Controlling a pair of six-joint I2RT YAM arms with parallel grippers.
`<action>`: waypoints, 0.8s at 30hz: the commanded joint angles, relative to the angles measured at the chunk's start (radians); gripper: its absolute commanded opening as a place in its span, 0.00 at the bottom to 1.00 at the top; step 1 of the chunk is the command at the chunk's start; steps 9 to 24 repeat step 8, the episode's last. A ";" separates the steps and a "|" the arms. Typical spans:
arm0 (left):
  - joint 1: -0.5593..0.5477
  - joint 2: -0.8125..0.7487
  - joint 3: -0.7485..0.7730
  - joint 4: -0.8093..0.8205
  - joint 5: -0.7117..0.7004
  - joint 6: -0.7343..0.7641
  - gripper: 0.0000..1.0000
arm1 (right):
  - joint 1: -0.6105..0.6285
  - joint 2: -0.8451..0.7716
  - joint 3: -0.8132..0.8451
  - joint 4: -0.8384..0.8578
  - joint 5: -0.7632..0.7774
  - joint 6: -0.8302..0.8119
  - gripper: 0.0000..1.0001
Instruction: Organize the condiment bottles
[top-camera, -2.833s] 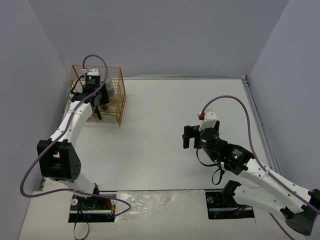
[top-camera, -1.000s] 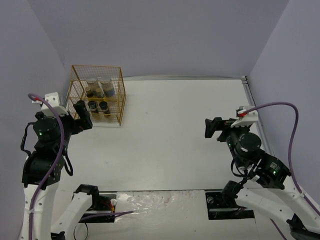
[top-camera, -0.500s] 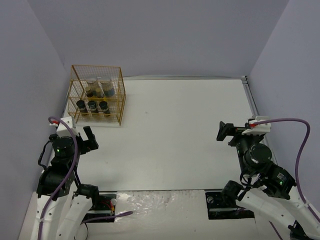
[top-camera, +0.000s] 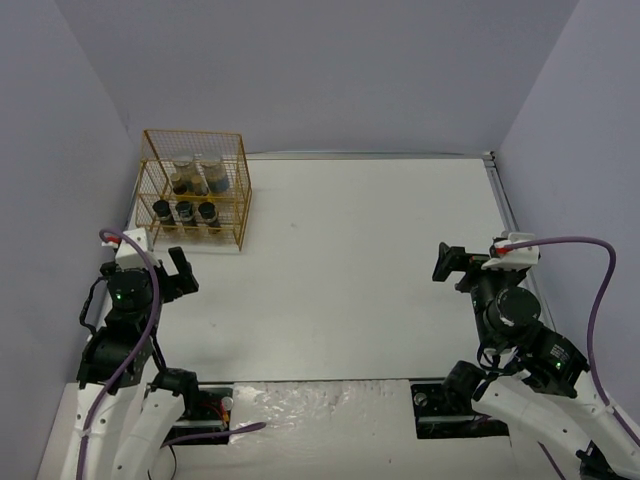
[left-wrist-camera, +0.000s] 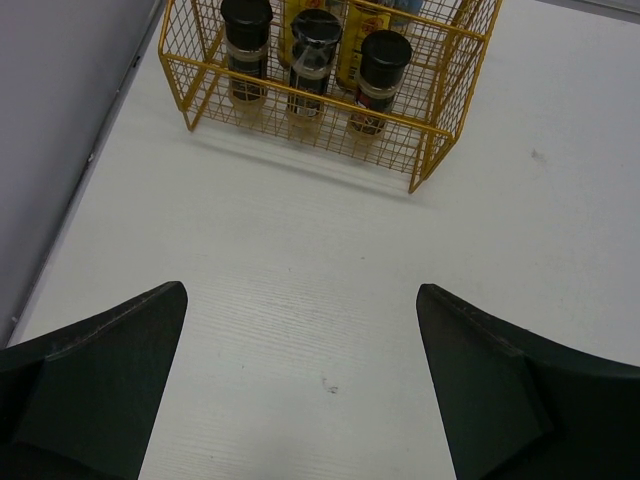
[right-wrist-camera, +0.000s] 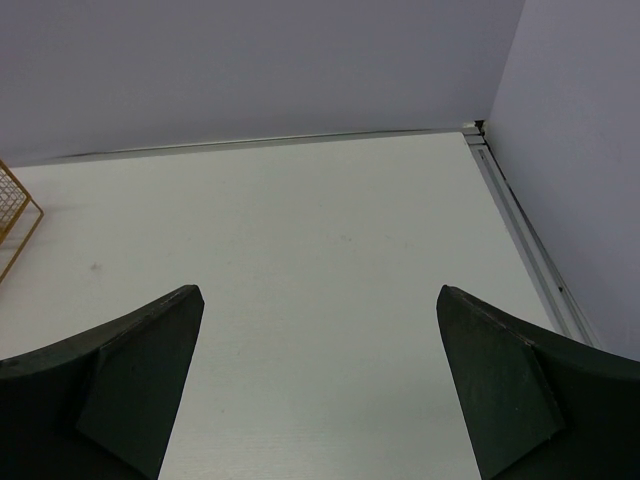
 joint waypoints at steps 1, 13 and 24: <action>-0.008 0.024 0.015 0.077 -0.006 0.015 0.97 | -0.003 0.011 -0.004 0.084 0.042 -0.017 1.00; -0.009 0.019 0.014 0.075 -0.014 0.017 0.97 | -0.004 0.019 -0.004 0.089 0.041 -0.019 1.00; -0.009 0.019 0.014 0.075 -0.014 0.017 0.97 | -0.004 0.019 -0.004 0.089 0.041 -0.019 1.00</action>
